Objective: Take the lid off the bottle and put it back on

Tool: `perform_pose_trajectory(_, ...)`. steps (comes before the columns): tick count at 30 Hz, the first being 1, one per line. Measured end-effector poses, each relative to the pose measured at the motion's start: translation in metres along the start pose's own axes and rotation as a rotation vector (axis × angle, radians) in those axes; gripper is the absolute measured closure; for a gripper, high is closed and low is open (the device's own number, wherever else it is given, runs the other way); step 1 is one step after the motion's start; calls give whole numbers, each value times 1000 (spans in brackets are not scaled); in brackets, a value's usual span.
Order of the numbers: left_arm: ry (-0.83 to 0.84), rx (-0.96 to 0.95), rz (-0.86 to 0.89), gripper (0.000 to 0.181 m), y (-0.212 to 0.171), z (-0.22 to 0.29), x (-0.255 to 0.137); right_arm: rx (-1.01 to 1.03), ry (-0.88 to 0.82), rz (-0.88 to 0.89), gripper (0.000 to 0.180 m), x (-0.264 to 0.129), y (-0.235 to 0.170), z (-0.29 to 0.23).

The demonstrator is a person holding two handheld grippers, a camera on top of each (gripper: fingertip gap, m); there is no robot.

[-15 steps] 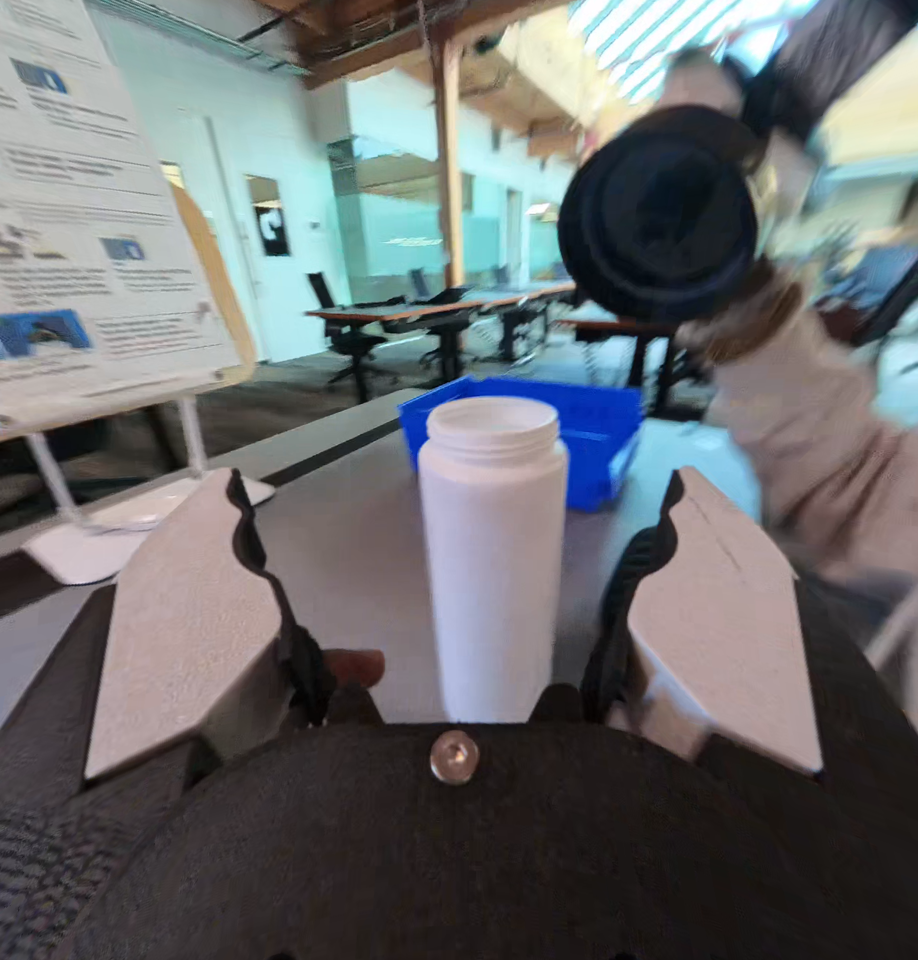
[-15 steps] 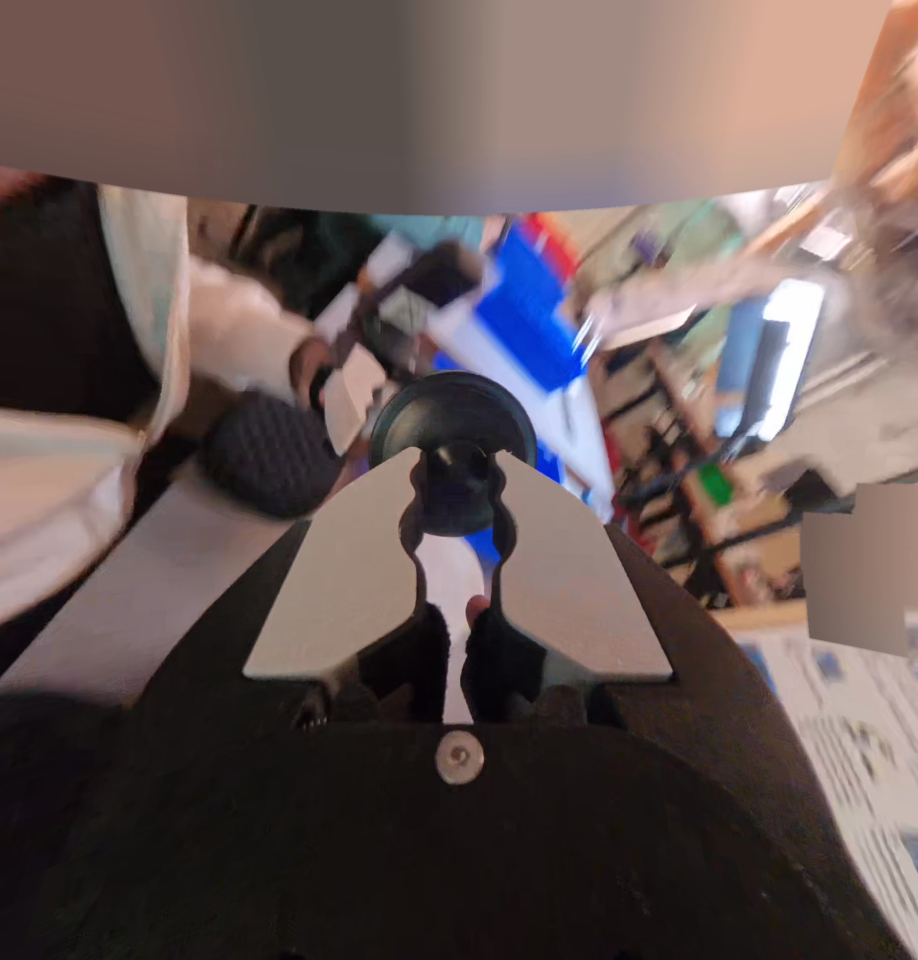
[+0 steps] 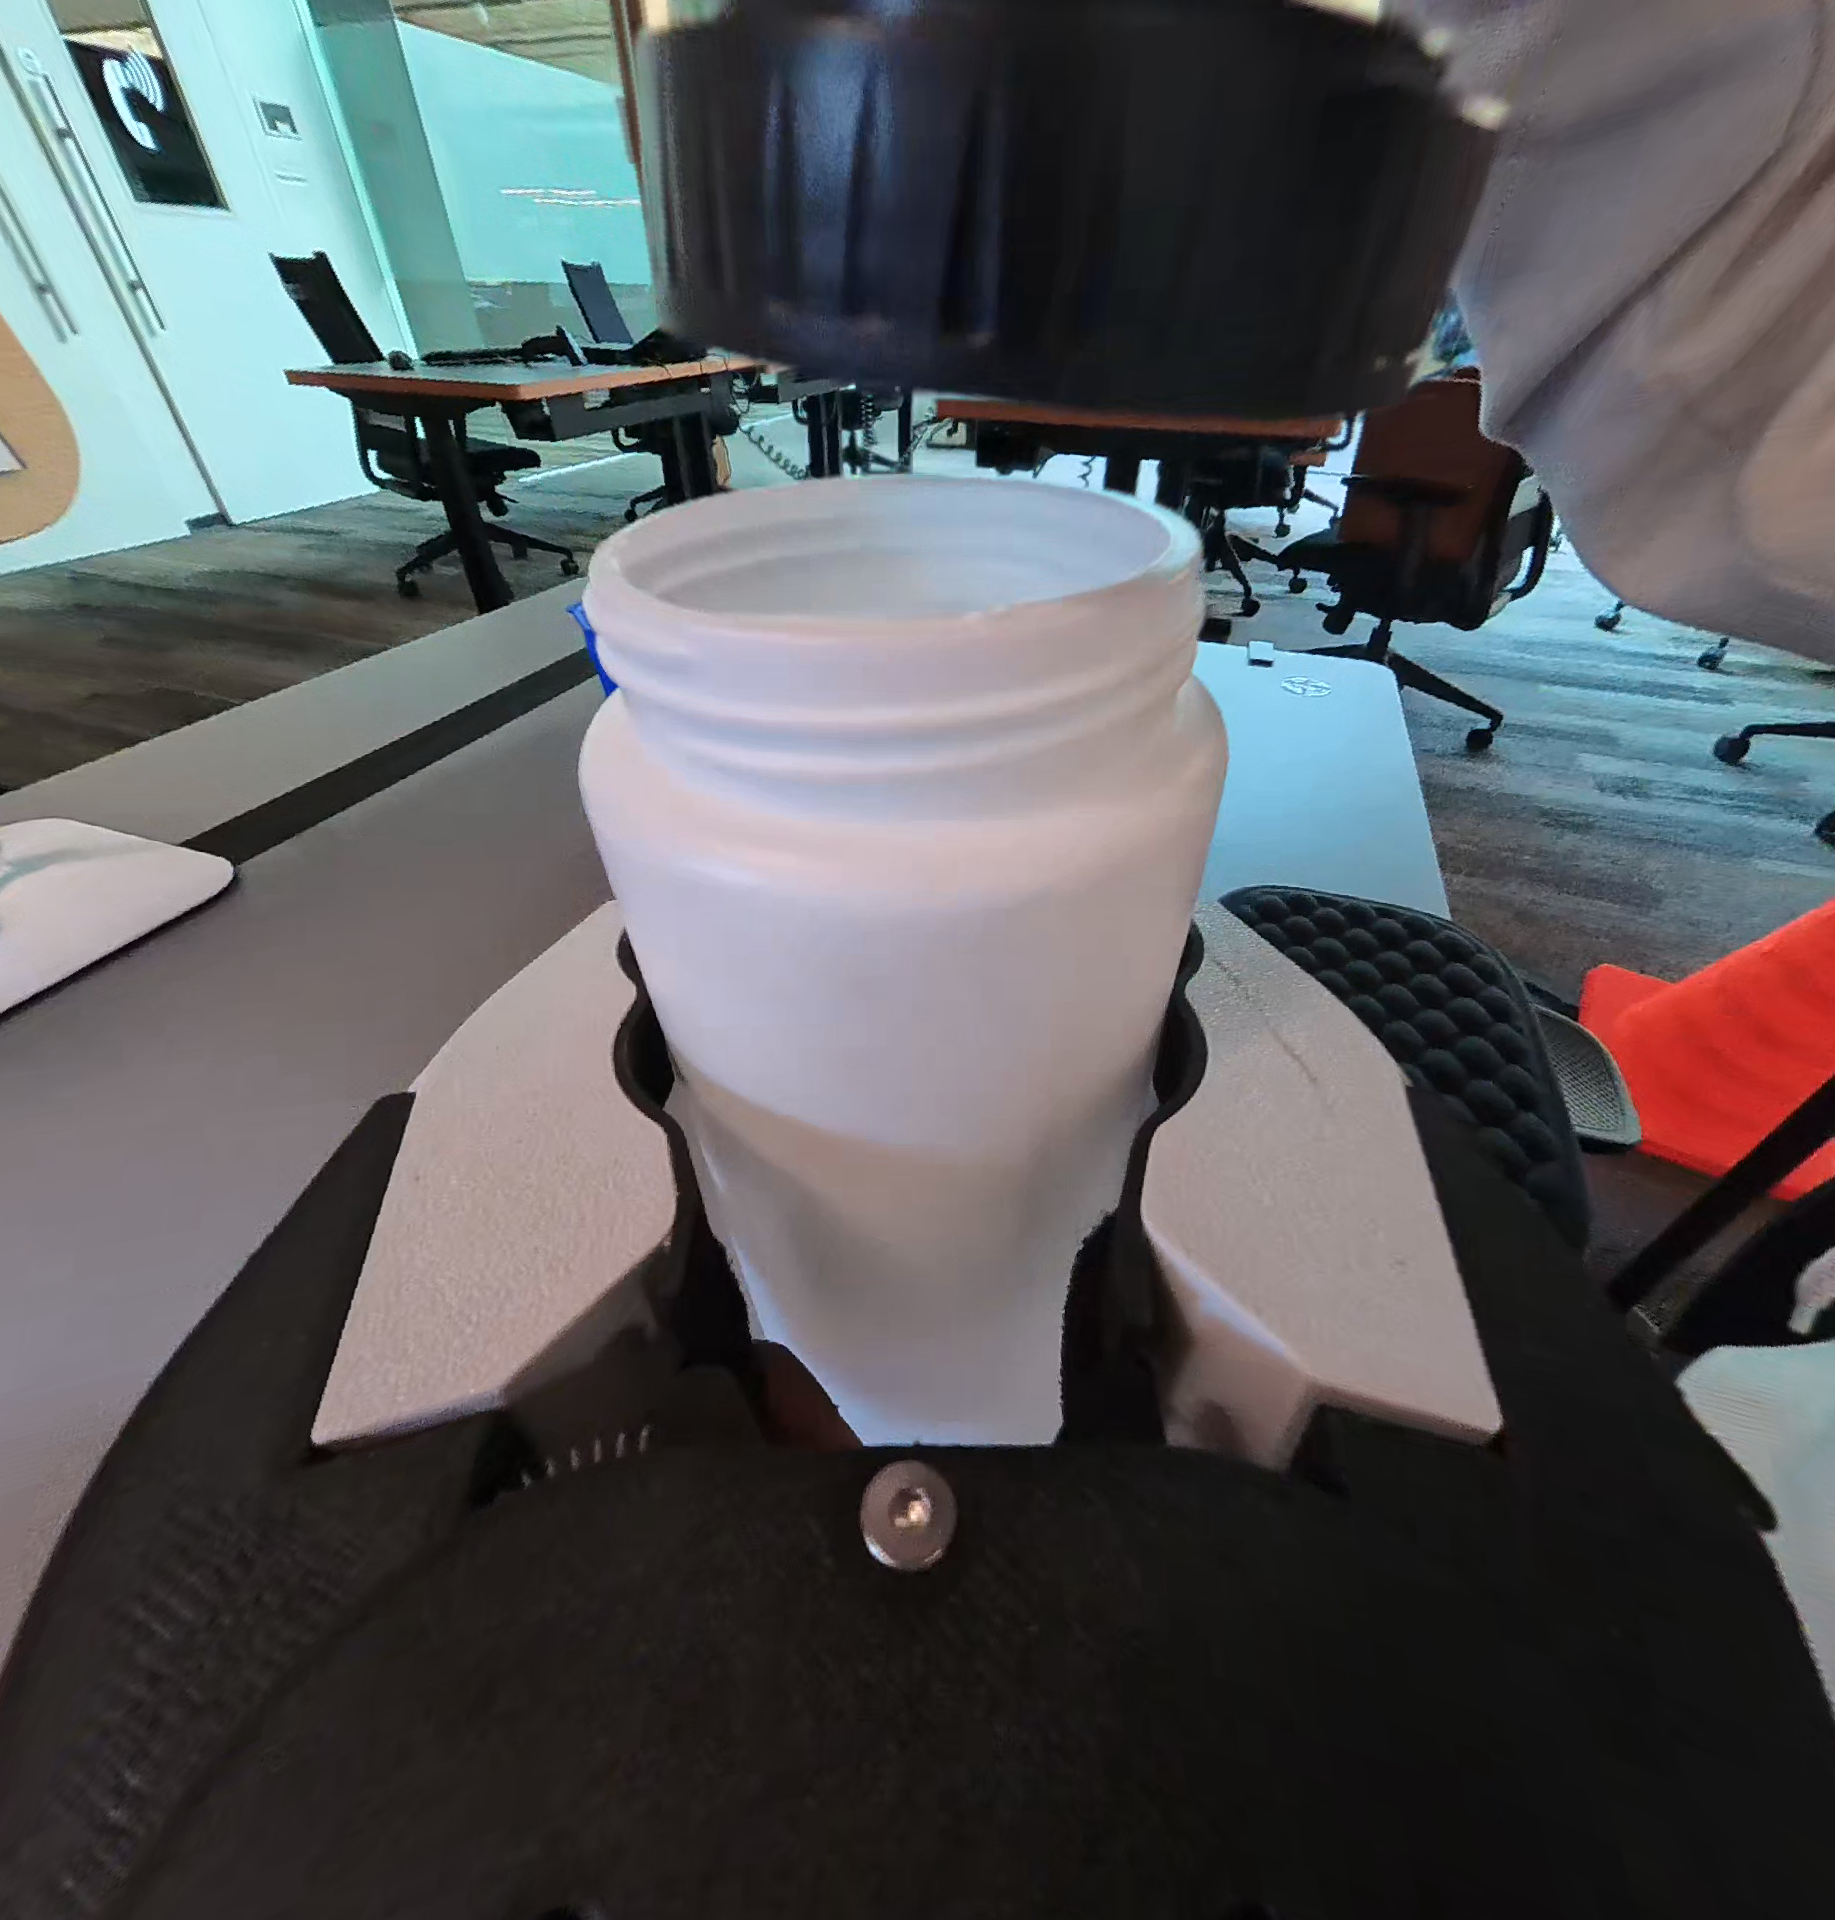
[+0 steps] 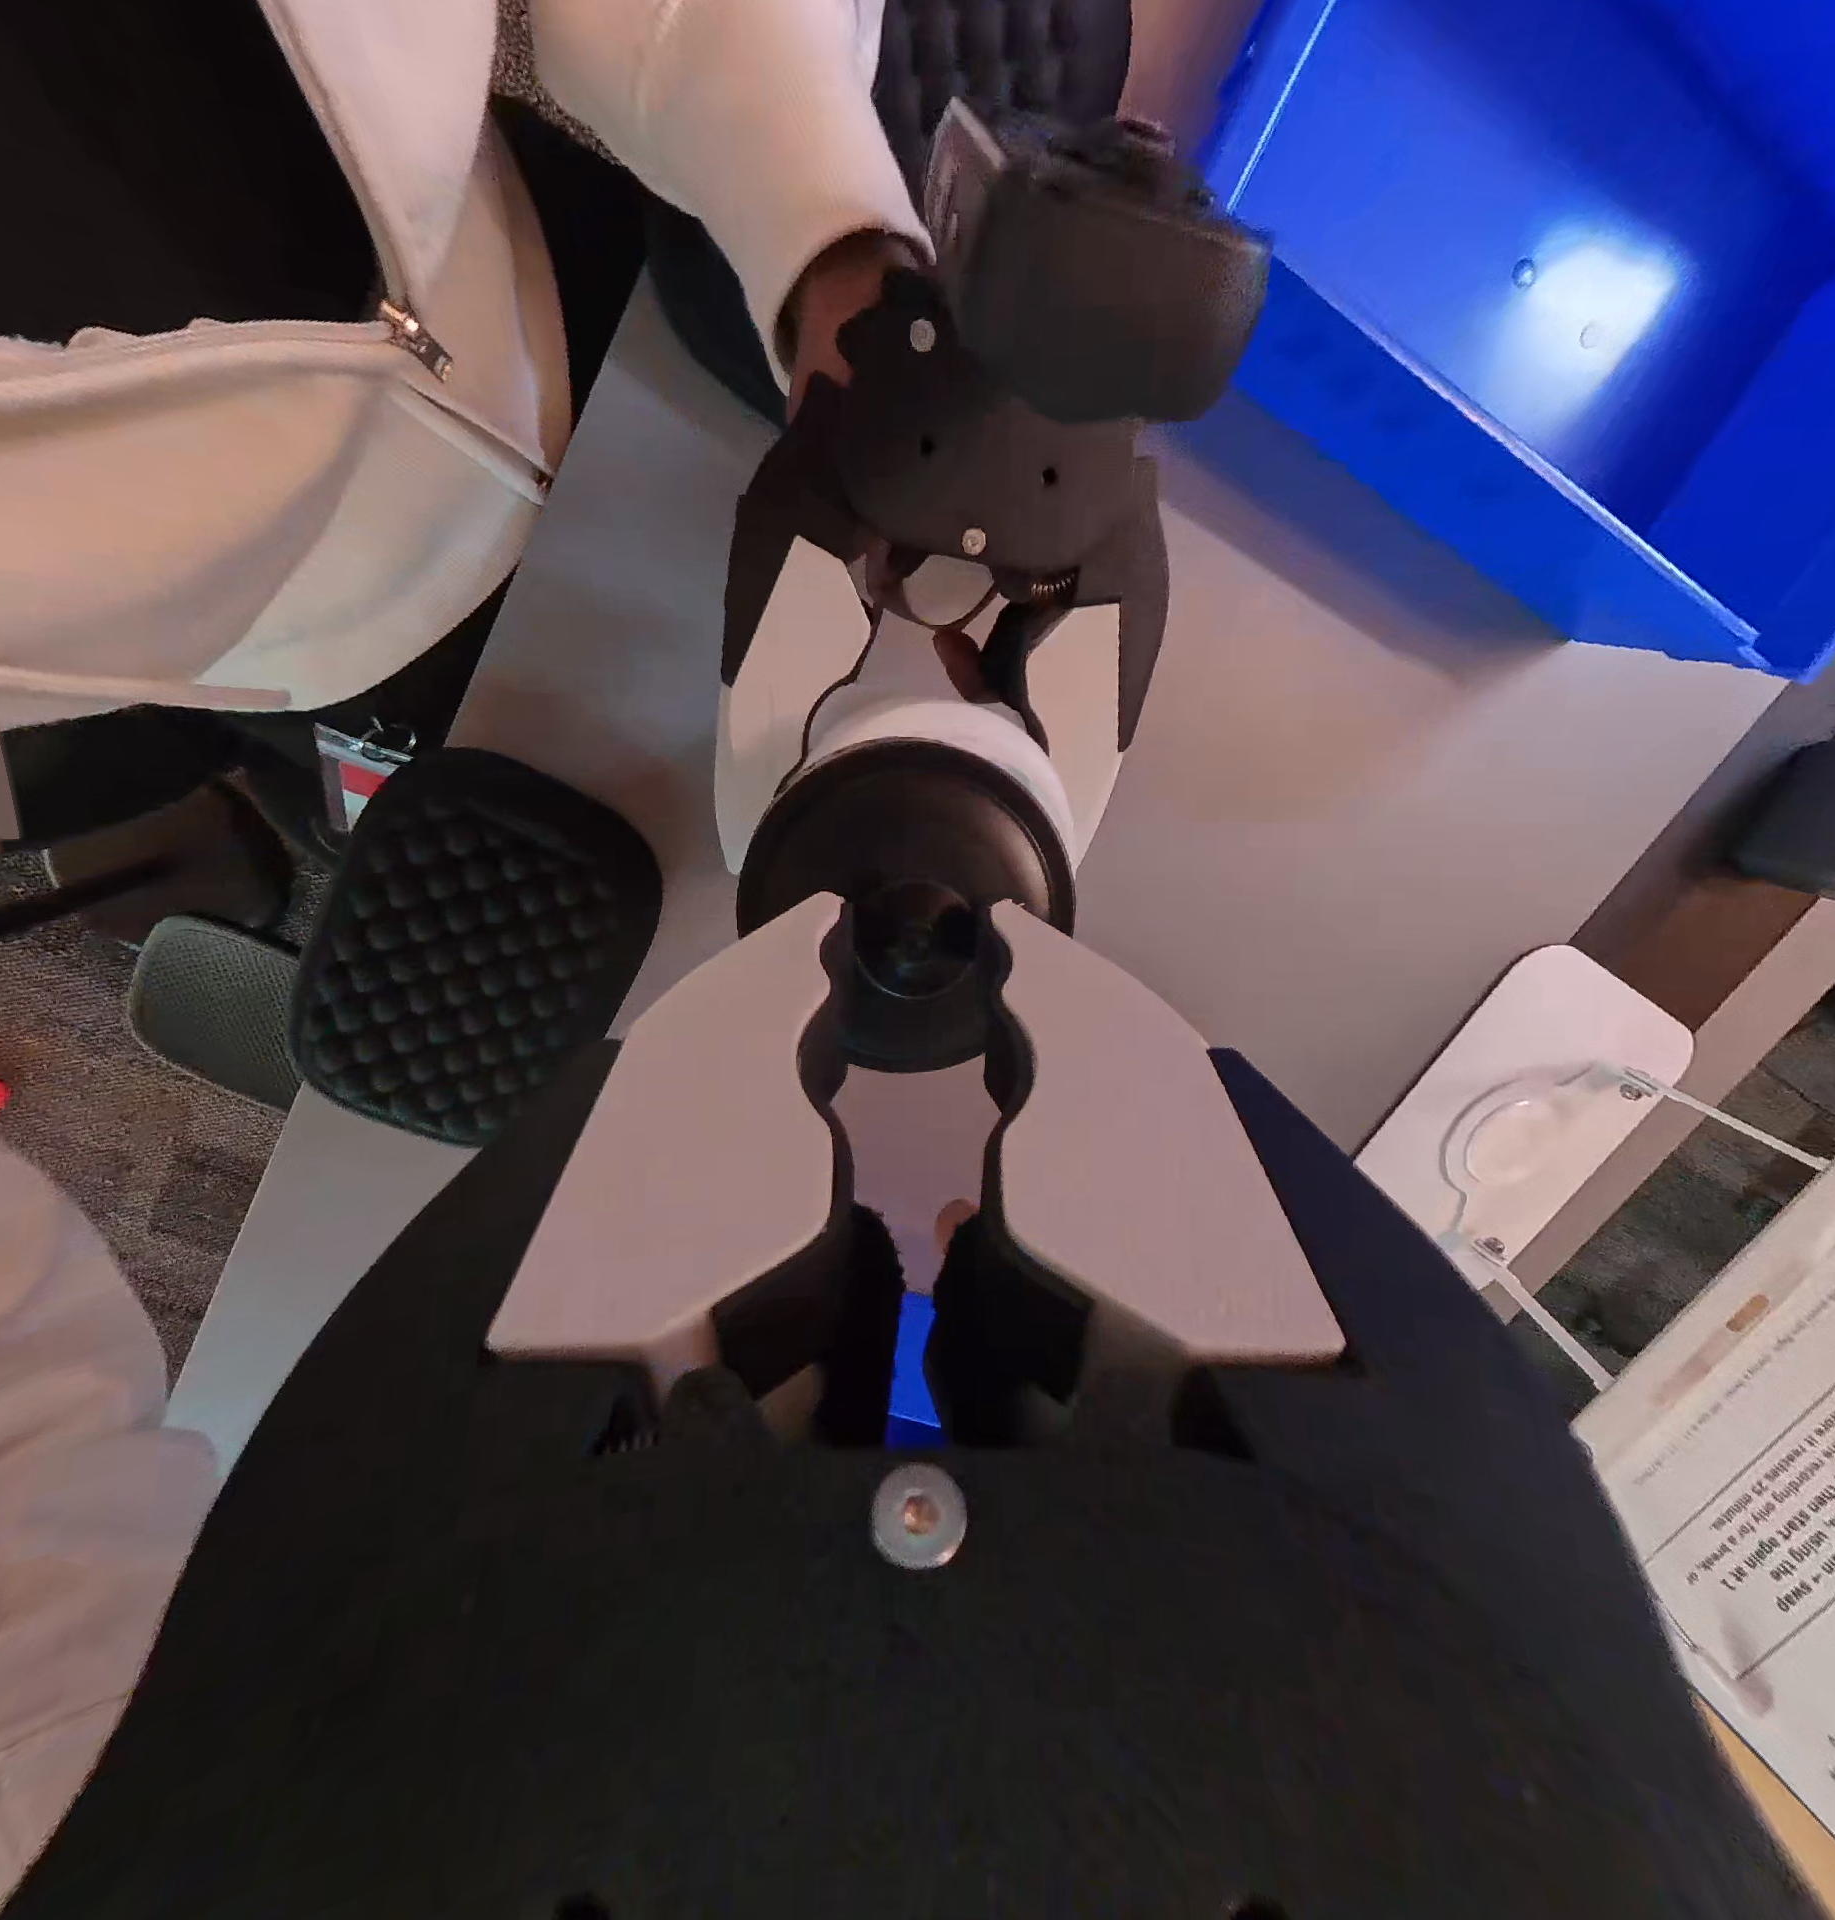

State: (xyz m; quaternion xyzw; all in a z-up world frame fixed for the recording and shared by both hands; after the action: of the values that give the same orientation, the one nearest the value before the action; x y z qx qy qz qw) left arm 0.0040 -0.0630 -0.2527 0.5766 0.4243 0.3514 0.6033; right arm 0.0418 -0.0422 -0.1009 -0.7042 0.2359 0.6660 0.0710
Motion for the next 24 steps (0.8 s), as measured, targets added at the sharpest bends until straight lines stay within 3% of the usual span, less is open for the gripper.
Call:
perform_pose_trajectory(10, -52, 11, 6, 88, -1, 6, -1, 87, 111, 13, 157, 21, -7, 18)
perform_pose_trajectory(21, -51, 18, 23, 89, -1, 9, 1, 182, -42, 96, 156, 23, -12, 4)
perform_pose_trajectory(24, -58, 0, 34, 89, -2, 7, 0, 84, -161, 343, 96, 22, -21, 4)
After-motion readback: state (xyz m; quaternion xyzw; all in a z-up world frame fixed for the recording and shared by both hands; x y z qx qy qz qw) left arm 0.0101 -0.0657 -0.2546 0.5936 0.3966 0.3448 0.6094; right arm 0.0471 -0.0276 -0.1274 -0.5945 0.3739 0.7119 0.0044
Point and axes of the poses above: each gripper's, where its closed fingertips meet, x out along the fingers, y out of its top, z = x × y across the jaws, the point moved 6 cm from there along -x, back along the fingers, and after that the axes turned 15 degrees about y, right-handed, at the moved point
